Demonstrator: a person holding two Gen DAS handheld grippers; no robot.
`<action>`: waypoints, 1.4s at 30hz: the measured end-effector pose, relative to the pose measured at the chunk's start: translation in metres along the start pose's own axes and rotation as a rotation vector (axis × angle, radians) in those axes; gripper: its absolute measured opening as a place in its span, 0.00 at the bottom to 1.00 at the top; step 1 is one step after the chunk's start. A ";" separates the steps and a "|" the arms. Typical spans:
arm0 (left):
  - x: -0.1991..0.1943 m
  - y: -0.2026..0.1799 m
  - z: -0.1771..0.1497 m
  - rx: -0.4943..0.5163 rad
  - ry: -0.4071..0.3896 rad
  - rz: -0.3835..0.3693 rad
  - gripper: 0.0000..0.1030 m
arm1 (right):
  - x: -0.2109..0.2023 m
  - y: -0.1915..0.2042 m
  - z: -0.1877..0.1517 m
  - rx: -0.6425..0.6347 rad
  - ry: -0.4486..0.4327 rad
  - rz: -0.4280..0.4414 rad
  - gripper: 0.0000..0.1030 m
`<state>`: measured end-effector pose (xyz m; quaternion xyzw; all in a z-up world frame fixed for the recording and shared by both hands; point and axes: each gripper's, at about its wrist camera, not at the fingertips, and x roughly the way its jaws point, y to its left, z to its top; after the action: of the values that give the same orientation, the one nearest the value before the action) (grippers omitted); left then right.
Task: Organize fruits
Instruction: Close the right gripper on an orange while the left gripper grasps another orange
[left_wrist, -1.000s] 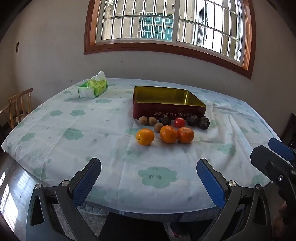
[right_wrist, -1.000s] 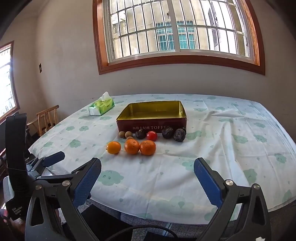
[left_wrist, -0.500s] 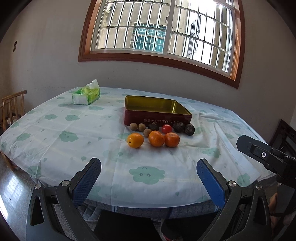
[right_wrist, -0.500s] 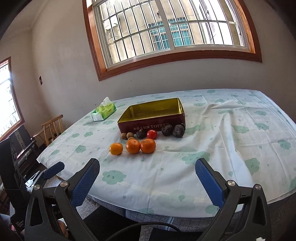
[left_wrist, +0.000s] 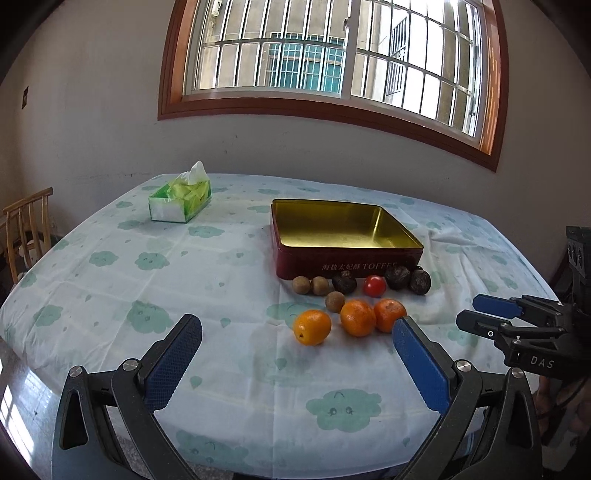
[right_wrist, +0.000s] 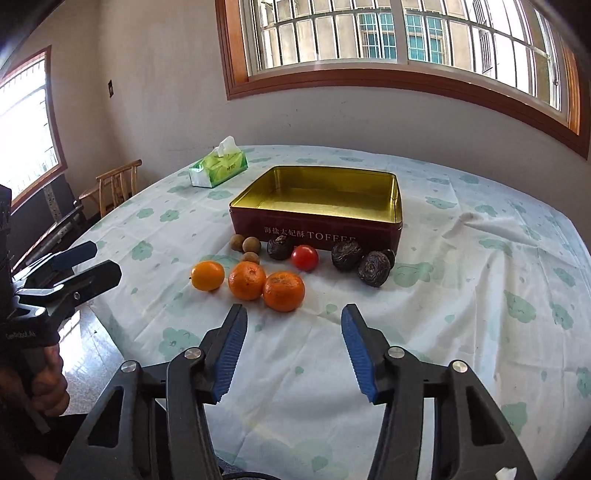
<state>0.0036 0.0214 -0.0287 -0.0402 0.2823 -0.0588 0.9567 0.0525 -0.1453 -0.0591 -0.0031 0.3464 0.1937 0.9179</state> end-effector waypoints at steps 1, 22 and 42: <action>0.003 0.001 0.002 0.014 -0.004 -0.005 0.99 | 0.005 -0.004 0.000 0.007 0.005 -0.003 0.45; 0.057 -0.006 -0.009 0.251 0.108 -0.154 0.98 | 0.104 0.013 0.017 -0.164 0.174 0.104 0.36; 0.125 -0.003 0.001 0.336 0.238 -0.268 0.54 | 0.090 -0.044 0.015 0.139 0.070 0.072 0.36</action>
<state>0.1080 0.0020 -0.0939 0.0896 0.3714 -0.2354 0.8937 0.1388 -0.1521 -0.1109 0.0661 0.3908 0.2017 0.8957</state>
